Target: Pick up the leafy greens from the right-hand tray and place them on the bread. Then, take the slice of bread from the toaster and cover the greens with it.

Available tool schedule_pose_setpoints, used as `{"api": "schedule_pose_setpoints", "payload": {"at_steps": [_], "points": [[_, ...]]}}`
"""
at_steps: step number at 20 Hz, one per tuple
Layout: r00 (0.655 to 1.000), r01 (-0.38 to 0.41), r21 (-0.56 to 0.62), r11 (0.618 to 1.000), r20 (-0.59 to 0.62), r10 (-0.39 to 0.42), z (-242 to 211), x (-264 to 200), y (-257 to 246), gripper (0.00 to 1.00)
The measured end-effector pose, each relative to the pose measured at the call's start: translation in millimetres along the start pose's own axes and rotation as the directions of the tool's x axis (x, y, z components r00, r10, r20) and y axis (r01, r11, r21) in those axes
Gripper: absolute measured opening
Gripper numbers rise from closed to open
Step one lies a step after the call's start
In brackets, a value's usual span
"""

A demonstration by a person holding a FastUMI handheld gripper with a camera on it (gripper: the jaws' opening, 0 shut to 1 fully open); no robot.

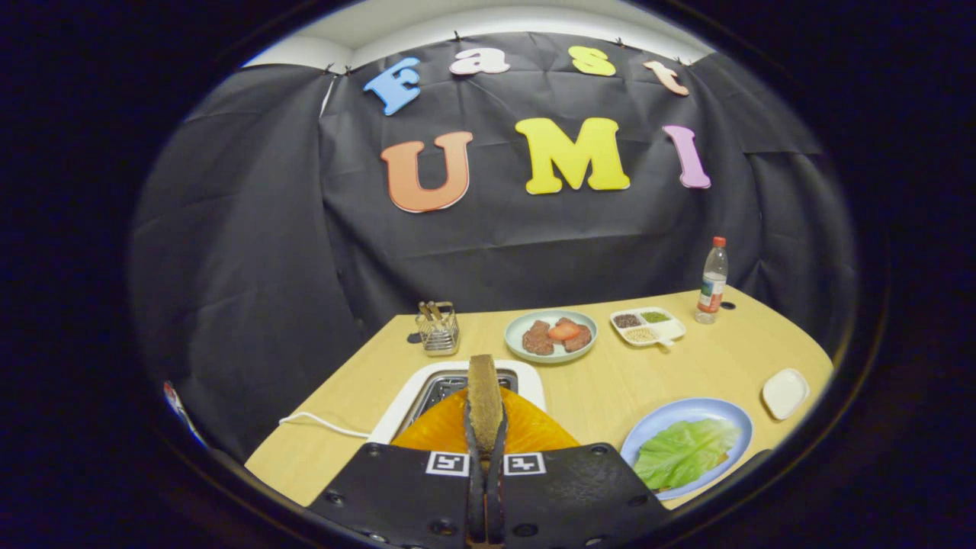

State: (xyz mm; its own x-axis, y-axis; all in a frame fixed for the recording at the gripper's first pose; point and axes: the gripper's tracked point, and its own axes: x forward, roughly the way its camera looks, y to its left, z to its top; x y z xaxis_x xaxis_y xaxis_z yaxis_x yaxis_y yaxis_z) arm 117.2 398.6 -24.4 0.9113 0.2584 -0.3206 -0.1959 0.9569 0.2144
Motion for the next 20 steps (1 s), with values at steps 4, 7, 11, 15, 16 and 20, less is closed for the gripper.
{"api": "schedule_pose_setpoints", "payload": {"at_steps": [4, 7, 11, 15, 16, 20], "points": [[0.999, -0.032, 0.017, 0.999, 0.042, 0.031, 24, -12, 3, 0.02], [0.993, -0.077, 0.065, 0.995, 0.095, 0.071, 50, -34, 1, 0.02], [0.984, -0.101, 0.103, 0.989, 0.157, 0.084, 77, -59, -18, 0.02], [0.984, -0.053, 0.108, 0.993, 0.177, 0.033, 75, -76, -67, 0.01], [0.983, -0.032, 0.110, 0.993, 0.181, 0.012, 72, -78, -82, 0.01], [0.977, 0.071, 0.101, 0.992, 0.196, -0.089, 51, -77, -145, 0.01]]}}
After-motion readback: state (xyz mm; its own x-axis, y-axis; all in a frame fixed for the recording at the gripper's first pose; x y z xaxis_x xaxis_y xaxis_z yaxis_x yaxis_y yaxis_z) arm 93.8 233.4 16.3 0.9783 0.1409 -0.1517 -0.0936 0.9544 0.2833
